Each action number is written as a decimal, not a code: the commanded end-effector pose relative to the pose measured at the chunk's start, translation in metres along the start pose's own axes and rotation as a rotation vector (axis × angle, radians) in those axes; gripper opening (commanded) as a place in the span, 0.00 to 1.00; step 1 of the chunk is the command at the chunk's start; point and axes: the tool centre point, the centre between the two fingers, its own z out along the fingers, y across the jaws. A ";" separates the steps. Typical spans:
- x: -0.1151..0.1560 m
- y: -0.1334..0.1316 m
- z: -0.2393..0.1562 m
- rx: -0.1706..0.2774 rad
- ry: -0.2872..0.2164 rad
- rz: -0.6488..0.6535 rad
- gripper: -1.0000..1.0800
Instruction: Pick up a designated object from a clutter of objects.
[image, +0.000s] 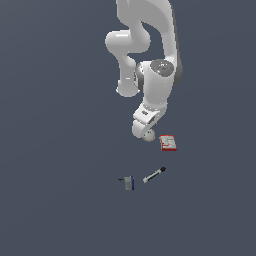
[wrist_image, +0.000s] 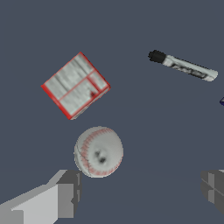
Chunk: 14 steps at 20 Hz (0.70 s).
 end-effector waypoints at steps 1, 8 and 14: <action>-0.003 -0.011 0.013 0.003 0.002 -0.066 0.96; -0.010 -0.033 0.036 0.011 0.004 -0.182 0.96; -0.012 -0.038 0.042 0.013 0.005 -0.214 0.96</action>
